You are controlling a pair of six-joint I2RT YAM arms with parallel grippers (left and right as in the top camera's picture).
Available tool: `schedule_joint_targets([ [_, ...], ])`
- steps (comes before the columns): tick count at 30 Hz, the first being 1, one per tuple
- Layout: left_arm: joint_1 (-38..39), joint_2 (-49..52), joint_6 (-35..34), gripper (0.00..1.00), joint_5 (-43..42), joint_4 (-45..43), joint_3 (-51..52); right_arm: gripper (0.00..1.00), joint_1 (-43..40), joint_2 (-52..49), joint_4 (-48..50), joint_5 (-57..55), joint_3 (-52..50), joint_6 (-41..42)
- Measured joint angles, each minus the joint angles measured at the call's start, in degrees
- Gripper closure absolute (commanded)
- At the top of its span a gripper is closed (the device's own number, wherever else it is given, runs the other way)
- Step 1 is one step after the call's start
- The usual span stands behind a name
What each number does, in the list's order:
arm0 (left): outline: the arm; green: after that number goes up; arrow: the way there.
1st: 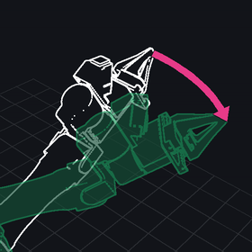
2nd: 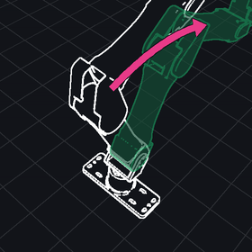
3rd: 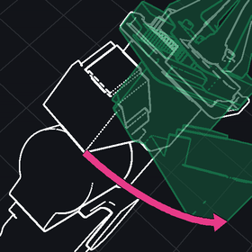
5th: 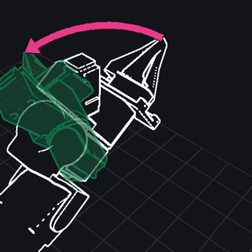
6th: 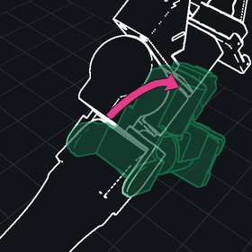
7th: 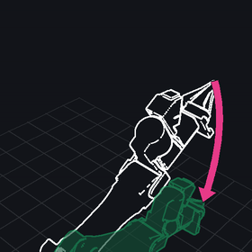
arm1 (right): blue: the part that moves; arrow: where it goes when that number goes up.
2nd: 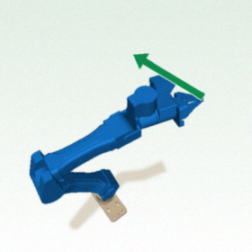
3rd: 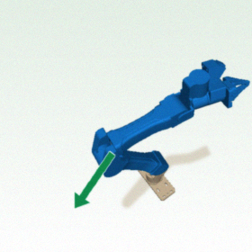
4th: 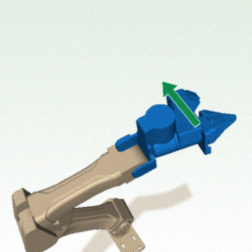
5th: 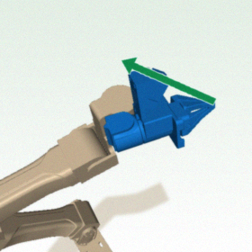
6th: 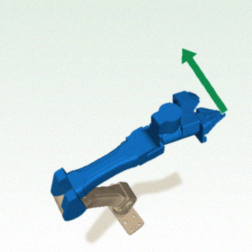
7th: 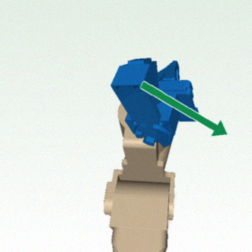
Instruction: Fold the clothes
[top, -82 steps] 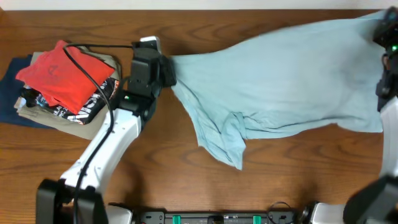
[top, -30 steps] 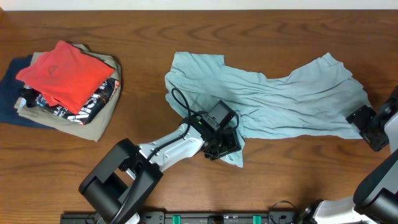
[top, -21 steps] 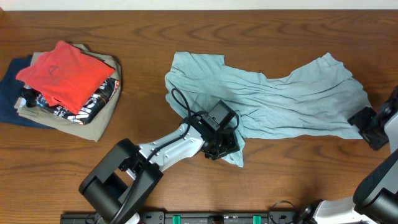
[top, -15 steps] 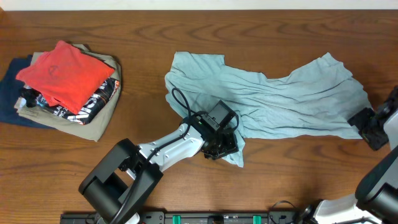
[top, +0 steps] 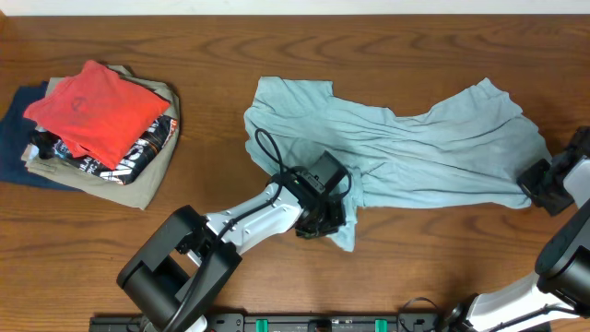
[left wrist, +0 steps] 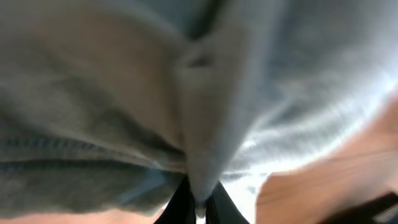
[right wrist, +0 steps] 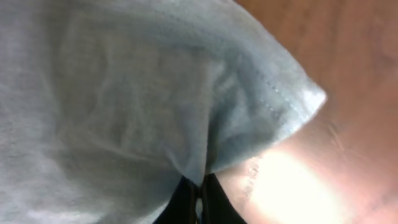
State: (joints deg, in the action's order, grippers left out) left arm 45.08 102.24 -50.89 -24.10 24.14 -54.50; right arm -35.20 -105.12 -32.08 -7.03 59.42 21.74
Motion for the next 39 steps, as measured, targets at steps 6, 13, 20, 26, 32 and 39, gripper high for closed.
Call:
schedule_joint_targets([
  [6,-4.74,-0.55,6.01,0.94,1.27,13.33,-0.04,0.99,-1.97,0.02,-9.16,-4.9,0.52,4.74],
  [13,-19.87,-6.75,14.73,0.93,5.92,21.64,0.07,0.99,-3.96,0.02,-15.15,-4.7,0.5,6.8],
  [20,-25.68,-14.93,19.71,0.61,6.12,25.51,0.07,0.99,-3.96,0.02,-19.19,-2.69,0.46,7.39],
  [26,-24.06,-15.87,20.85,0.51,4.81,25.79,0.07,0.99,-3.96,0.02,-20.2,-2.56,0.24,7.41],
  [32,-17.11,-15.87,22.29,0.41,4.37,22.43,0.07,0.99,-3.96,0.02,-20.17,-2.45,0.24,7.41],
  [39,-7.54,-15.3,16.26,0.41,4.09,21.88,0.07,0.98,-3.96,0.02,-20.17,-2.43,0.24,7.41],
])
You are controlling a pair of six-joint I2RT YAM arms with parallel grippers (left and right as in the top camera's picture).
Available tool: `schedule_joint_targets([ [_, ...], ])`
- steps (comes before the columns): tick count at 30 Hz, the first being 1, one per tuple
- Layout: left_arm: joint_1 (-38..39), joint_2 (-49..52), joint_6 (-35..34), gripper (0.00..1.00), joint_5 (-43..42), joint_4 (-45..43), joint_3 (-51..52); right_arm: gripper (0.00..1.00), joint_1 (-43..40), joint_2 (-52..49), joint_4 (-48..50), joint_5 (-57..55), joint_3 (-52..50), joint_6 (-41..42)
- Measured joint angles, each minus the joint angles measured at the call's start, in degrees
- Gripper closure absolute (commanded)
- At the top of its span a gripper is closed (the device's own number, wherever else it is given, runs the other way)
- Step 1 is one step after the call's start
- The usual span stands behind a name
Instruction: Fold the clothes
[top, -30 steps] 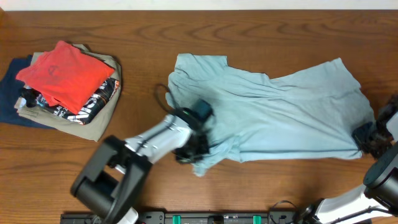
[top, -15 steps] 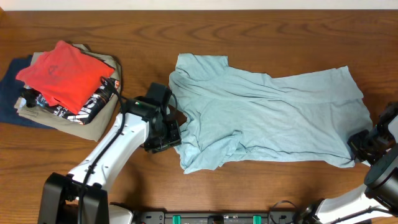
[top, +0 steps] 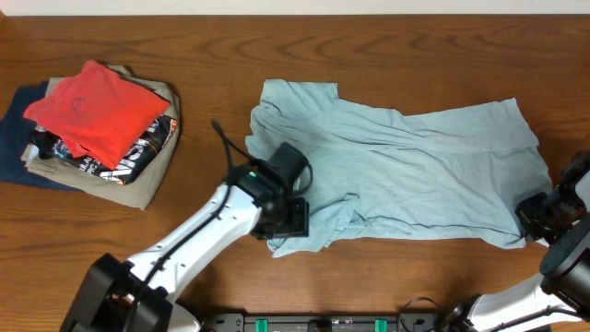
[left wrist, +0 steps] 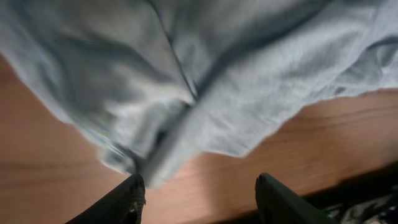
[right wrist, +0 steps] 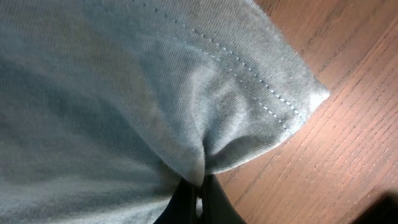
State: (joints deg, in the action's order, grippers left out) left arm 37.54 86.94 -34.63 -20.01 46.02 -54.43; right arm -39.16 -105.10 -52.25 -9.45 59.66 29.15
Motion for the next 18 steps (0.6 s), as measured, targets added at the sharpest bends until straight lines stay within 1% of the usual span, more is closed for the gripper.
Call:
schedule_joint_targets([
  [2,1.86,0.72,-6.47,0.4,-0.02,-0.26,0.2,0.97,0.0,0.0,0.0,0.02,0.0,0.0],
  [4,3.06,1.14,-11.72,0.35,-0.02,-1.01,0.79,0.97,0.0,0.0,0.0,0.02,0.0,0.0],
  [5,3.61,1.29,-14.43,0.31,-0.09,-1.64,1.2,0.97,0.0,0.0,0.0,0.04,0.0,0.0],
  [6,4.11,1.4,-17.44,0.3,-0.09,-2.43,1.66,0.97,0.0,0.0,0.02,0.04,-0.02,0.0],
  [11,5.77,1.49,-29.99,0.3,1.03,-5.03,4.07,0.97,0.0,0.0,0.07,0.09,-0.02,0.0],
  [14,6.19,1.49,-34.18,0.3,2.71,-7.89,6.34,0.97,0.0,0.0,0.2,0.11,-0.04,0.0],
  [18,6.19,1.49,-37.18,0.3,5.14,-13.77,9.75,0.97,0.0,0.0,0.2,0.22,-0.04,0.0],
])
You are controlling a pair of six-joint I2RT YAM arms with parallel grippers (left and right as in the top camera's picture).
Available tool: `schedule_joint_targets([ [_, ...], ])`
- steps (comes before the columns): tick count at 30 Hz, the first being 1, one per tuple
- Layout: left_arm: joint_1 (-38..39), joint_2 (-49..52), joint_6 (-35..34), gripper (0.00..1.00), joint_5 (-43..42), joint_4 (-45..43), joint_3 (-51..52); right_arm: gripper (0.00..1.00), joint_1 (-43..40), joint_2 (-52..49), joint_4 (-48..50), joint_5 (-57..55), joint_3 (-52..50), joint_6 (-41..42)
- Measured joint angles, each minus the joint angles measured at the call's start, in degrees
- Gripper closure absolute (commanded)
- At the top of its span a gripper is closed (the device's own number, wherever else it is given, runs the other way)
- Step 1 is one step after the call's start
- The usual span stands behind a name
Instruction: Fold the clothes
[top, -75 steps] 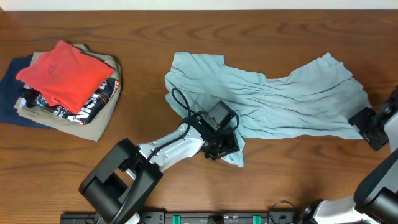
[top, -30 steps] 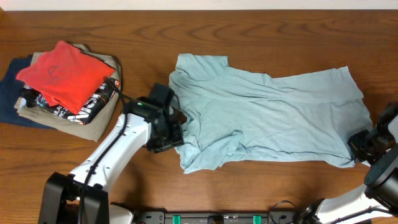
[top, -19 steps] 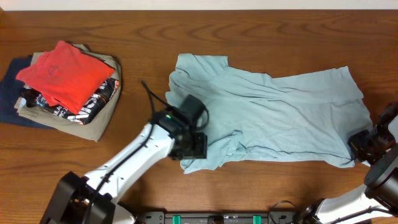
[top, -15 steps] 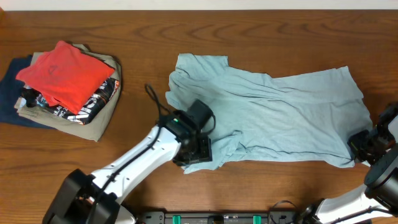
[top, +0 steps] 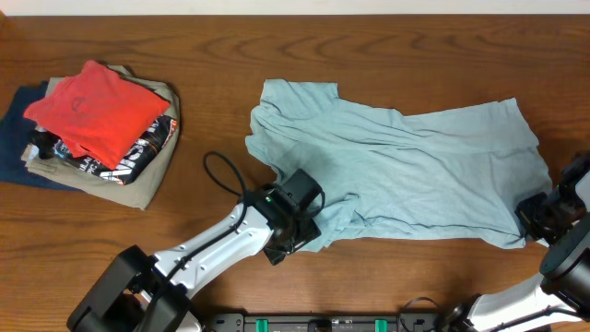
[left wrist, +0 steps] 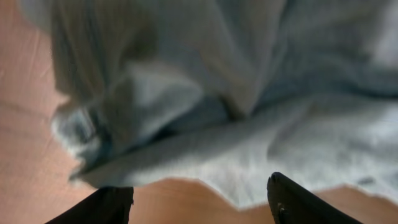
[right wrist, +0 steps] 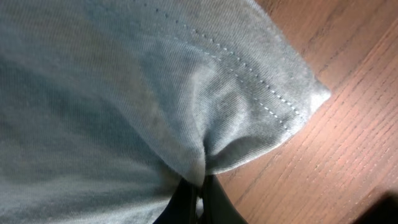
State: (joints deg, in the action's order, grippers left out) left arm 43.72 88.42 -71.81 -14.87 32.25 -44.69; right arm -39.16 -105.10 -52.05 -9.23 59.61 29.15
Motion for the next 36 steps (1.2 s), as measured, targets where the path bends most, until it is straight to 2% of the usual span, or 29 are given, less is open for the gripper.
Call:
schedule_joint_targets([
  [1,0.0,0.0,-0.35,0.3,0.35,-1.36,0.72,0.97,0.0,0.0,0.0,0.02,0.0,0.0],
  [2,0.0,0.0,-0.52,0.35,0.87,-2.49,1.38,0.97,0.0,0.0,0.0,0.04,0.0,0.0],
  [12,0.0,0.02,-0.17,0.94,4.44,-6.6,2.36,0.98,0.0,0.0,0.0,0.07,0.0,0.0],
  [19,-0.15,-0.02,4.52,0.94,4.59,-5.99,2.36,0.99,0.0,0.0,-0.02,0.04,0.0,0.0],
  [24,-2.75,-2.32,9.22,0.94,4.57,-1.16,2.38,0.99,0.0,0.07,-0.35,0.13,0.0,-0.02],
  [29,-9.05,-12.46,16.55,0.94,4.48,2.97,2.4,0.99,0.0,1.51,-1.29,2.58,0.0,-0.57],
  [36,-16.2,-28.41,25.31,0.94,3.15,3.32,2.4,0.99,0.02,13.46,-4.33,8.79,2.49,-5.92],
])
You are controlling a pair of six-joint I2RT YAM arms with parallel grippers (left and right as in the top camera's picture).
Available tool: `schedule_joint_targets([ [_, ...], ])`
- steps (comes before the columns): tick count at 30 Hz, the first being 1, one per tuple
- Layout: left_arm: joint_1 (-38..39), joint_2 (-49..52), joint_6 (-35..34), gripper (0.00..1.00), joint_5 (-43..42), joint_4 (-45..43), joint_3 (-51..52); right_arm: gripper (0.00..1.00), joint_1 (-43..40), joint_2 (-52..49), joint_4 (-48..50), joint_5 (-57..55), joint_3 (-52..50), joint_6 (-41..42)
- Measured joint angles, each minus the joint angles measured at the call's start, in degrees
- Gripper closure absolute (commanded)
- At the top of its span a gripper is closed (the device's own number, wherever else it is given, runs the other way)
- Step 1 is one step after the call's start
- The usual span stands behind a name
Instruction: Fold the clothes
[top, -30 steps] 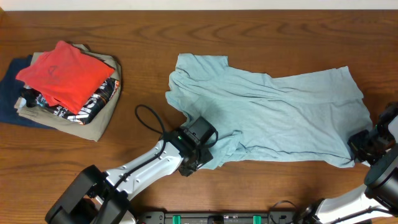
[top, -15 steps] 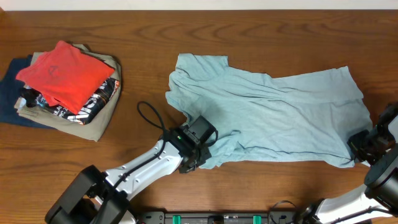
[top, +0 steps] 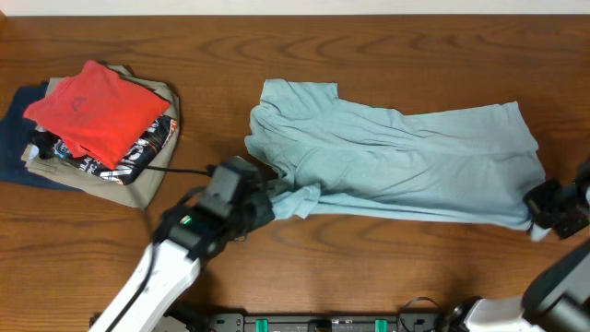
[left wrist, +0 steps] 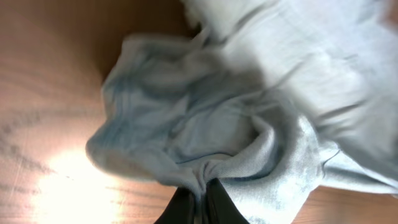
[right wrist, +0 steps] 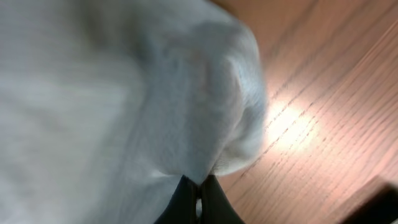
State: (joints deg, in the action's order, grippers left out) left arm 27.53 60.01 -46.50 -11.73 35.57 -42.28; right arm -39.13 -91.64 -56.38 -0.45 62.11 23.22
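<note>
A light blue T-shirt (top: 406, 157) lies spread across the middle and right of the wooden table. My left gripper (top: 267, 207) is shut on a bunched bit of its lower left edge; in the left wrist view the cloth (left wrist: 205, 137) puckers into my left gripper (left wrist: 200, 202). At the table's right edge my right gripper (top: 544, 207) is shut on the shirt's lower right corner (right wrist: 205, 106), which folds into the closed right gripper (right wrist: 199, 199).
A pile of folded clothes (top: 92, 129), with a red one on top, sits at the far left. Bare wooden table (top: 387, 267) runs along the front below the shirt.
My left gripper was open at the shirt's lower left hem; now it is shut on that edge, further left. The right gripper, still shut on its corner, sits slightly further right. The shirt's front edge looks straighter.
Both grippers were first shut on the crumpled shirt, the left near its lower middle. Then the left gripper was open beside the lower left edge while the right kept its corner. Now the left grips that edge again and the shirt lies stretched between both.
</note>
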Motion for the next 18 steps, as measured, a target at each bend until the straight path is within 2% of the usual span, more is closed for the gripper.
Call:
schedule_joint_targets([
  [7,-1.55,-9.53,6.03,0.94,-0.31,0.63,-0.52,0.99,0.0,12.31,-2.19,6.86,2.12,-5.68],
  [13,-1.62,-10.4,8.68,0.94,-0.33,2.19,-2.71,0.99,0.0,18.91,-5.44,10.12,5.38,-8.48],
  [18,-1.62,-10.4,9.31,0.94,-0.33,7.02,-2.82,0.99,0.0,20.15,-7.23,10.84,5.68,-9.31],
])
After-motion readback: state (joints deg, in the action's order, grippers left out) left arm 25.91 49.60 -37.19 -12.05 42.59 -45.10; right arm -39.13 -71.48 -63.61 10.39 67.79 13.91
